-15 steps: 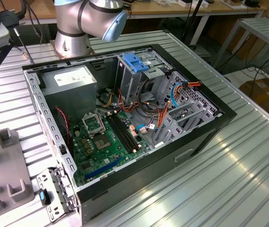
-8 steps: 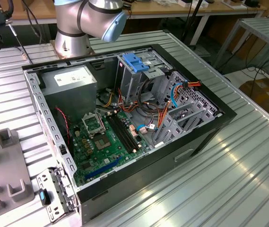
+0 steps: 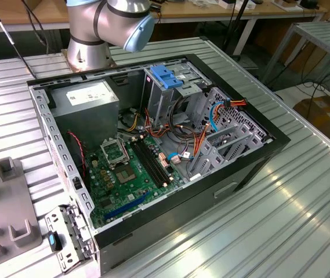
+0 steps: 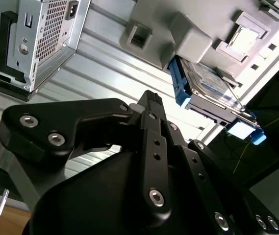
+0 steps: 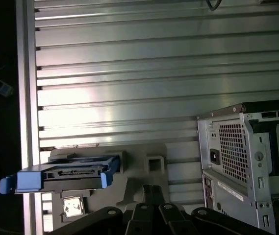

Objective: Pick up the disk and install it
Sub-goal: 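Reach for the disk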

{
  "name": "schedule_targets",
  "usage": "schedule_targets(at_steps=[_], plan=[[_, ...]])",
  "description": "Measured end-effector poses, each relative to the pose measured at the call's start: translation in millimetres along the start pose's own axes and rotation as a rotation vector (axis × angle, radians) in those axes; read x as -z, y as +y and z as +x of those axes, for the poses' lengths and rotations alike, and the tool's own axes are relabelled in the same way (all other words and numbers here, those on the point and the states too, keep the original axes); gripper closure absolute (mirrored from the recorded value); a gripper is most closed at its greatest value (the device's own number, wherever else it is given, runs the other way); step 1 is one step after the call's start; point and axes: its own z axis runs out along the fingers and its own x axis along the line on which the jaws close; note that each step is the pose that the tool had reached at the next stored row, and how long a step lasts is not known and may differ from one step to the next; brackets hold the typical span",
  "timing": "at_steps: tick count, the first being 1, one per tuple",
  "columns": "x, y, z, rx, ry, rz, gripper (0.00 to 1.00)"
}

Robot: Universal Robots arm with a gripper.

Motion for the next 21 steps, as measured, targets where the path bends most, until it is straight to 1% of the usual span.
schedule_targets(at_steps=[3,4,13,21], plan=[[0.0,-0.5,8.7,0.0,-0.0001,-0.0001,0.89],[0.0,-0.6,10.0,0.0,-0.0002,-0.0001,0.89],[0.0,-0.8,11.8,0.0,0.0,0.0,0.89],[0.0,-1.0,15.0,0.0,-0.0001,-0.0001,0.89]])
